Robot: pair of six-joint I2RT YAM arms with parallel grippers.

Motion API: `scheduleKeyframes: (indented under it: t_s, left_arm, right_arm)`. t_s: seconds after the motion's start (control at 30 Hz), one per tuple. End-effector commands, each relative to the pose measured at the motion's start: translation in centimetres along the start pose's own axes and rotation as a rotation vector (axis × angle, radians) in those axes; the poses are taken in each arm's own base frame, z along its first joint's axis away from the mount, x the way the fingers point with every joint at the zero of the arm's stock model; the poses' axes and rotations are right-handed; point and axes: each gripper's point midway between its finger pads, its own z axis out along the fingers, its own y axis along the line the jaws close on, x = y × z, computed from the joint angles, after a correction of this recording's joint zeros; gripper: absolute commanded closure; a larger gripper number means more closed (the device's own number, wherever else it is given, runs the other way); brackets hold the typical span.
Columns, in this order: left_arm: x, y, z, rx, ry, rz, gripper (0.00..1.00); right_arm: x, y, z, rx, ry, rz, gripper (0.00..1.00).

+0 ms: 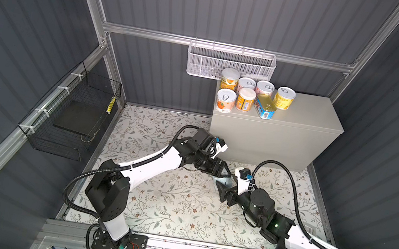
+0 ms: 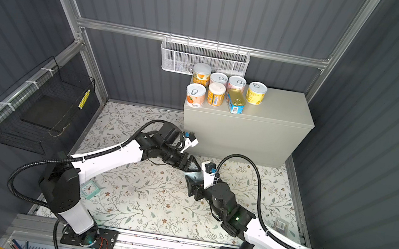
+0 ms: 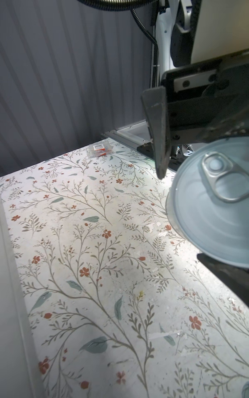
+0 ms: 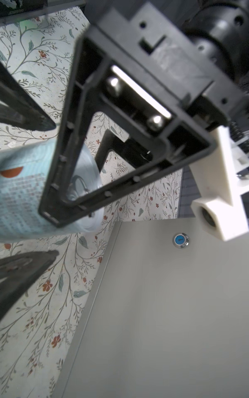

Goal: Place and organize the canned foods onto the counter
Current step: 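Lift the pale blue can with the left gripper while the right gripper approaches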

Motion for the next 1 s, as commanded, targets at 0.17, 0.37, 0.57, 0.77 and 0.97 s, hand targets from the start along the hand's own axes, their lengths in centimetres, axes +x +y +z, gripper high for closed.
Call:
scheduleKeyframes:
  t_s: [0.17,0.37,0.57,0.77,0.97]
  left_arm:
    - [-0.7,-3.6,-1.8,0.116,-0.043,0.050,0.50]
    - [-0.9,-4.1,-2.1,0.131,-0.052,0.051,0.50]
    - [-1.1,-4.5,-2.2,0.145,-0.058,0.048,0.50]
    - [-1.2,-4.7,-2.3,0.153,-0.062,0.040,0.50]
    - [-1.0,-4.5,-2.3,0.151,-0.065,0.030,0.49]
  right_arm:
    - [-1.9,0.4,-0.2,0.000,-0.016,-0.041,0.14]
    - [-0.8,1.1,0.2,-0.029,0.031,-0.050,0.13]
    - [-0.5,1.4,0.9,-0.008,0.058,-0.079,0.13]
    - [-1.0,1.5,0.8,-0.015,0.012,-0.064,0.25]
    - [-1.0,1.3,0.7,-0.011,-0.002,-0.052,0.33]
